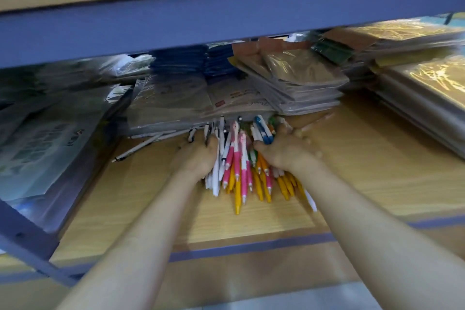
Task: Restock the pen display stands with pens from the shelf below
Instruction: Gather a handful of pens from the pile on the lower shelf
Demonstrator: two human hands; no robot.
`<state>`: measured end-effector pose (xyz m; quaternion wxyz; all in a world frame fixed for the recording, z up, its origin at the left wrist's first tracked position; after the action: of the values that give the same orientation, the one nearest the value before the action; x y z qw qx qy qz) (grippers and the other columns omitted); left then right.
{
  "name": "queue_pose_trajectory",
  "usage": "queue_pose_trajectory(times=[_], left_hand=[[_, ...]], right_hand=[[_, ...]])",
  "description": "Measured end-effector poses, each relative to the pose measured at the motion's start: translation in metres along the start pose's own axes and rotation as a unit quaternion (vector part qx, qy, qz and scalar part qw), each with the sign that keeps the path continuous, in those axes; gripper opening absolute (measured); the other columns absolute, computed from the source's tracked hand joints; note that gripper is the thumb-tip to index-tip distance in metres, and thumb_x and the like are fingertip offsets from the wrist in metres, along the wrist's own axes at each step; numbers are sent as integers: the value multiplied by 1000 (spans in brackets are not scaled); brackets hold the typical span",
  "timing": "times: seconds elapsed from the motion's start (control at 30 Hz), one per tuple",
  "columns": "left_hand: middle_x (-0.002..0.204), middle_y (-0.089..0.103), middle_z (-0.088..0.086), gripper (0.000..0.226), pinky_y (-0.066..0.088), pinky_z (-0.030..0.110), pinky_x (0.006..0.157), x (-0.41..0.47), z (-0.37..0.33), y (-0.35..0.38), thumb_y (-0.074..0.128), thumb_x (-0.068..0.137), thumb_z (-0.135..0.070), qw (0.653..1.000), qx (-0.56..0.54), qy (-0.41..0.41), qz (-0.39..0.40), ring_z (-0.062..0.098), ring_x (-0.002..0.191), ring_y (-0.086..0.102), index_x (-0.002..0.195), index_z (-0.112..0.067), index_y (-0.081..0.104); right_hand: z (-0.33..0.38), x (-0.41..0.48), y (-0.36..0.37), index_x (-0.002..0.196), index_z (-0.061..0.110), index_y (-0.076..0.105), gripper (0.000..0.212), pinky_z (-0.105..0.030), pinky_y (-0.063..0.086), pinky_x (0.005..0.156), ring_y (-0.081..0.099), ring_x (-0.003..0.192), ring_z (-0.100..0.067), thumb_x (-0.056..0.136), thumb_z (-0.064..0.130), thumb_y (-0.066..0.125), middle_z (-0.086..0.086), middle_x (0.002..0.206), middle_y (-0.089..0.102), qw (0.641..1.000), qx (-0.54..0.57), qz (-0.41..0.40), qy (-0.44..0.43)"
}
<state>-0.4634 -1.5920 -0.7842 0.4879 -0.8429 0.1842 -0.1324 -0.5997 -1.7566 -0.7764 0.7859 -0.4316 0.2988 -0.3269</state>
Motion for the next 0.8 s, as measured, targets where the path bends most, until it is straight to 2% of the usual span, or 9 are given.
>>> queue_pose_trajectory(times=[0.03,0.1,0.17,0.23,0.33,0.43,0.63,0.73,0.8], left_hand=[[148,40,16,59,39,50,104,0,-5,4,15,92,-60,1000,-11,8,7,38,129,42,146,-36,22],[152,34,15,63,37,52,105,2,-13,10,15,87,-63,999,-29,25,14,39,132,40,146,-41,16],[156,28,11,67,34,50,109,4,-14,12,16,84,-66,998,-35,35,26,37,137,34,147,-43,12],[158,23,8,71,31,49,112,7,-11,12,15,81,-72,998,-43,38,38,34,141,29,147,-47,10],[159,22,4,74,30,52,111,8,-8,14,12,73,-82,996,-62,43,40,33,141,29,141,-54,7],[160,19,4,73,31,55,109,4,-12,15,13,70,-85,998,-35,47,26,37,139,31,138,-60,3],[159,22,4,72,34,56,106,6,-16,17,19,69,-84,999,-15,42,4,39,136,34,136,-63,4],[160,15,5,75,31,57,108,6,-19,19,19,71,-82,1000,-1,27,8,39,140,28,140,-58,4],[161,12,6,75,28,56,110,5,-26,17,20,73,-81,1000,1,24,19,38,141,24,142,-56,4]], right_hand=[[0,-2,-1,155,29,3,102,-54,27,111,24,142,-36,75,79,41,-15,156,27,1000,5,5,-3],[-1,-5,-7,156,27,6,98,-51,25,115,18,145,-35,78,73,44,-16,156,29,999,37,21,-23],[-9,-5,-23,151,21,30,75,-39,31,111,33,140,-30,90,60,46,-12,151,39,988,142,39,-54],[-26,1,-46,141,15,45,47,-30,34,101,45,128,-23,100,39,45,-5,141,50,977,191,-1,-95],[-58,30,-74,132,10,55,36,-33,40,99,54,121,-29,97,15,50,-12,133,58,987,77,-107,-95],[-73,52,-74,123,12,62,30,-40,45,98,57,115,-32,97,22,50,-16,124,63,989,-37,-118,-80],[-88,50,-71,101,17,67,31,-42,40,98,54,116,-32,100,37,44,-11,114,64,983,-91,-159,-22],[-94,39,-70,95,5,65,32,-36,45,80,60,100,-35,99,31,47,-21,106,65,991,50,-125,29],[-87,31,-63,102,2,63,41,-34,42,83,58,102,-36,102,34,38,-26,113,62,988,126,-84,24]])
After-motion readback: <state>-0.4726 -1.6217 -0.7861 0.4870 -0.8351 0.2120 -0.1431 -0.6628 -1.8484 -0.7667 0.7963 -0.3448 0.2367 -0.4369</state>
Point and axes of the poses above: each hand's wrist, its own x-axis towards the middle knuckle, its own y-axis out of the palm, z = x × y, the point moved 3 cm from there along x, towards the middle knuckle
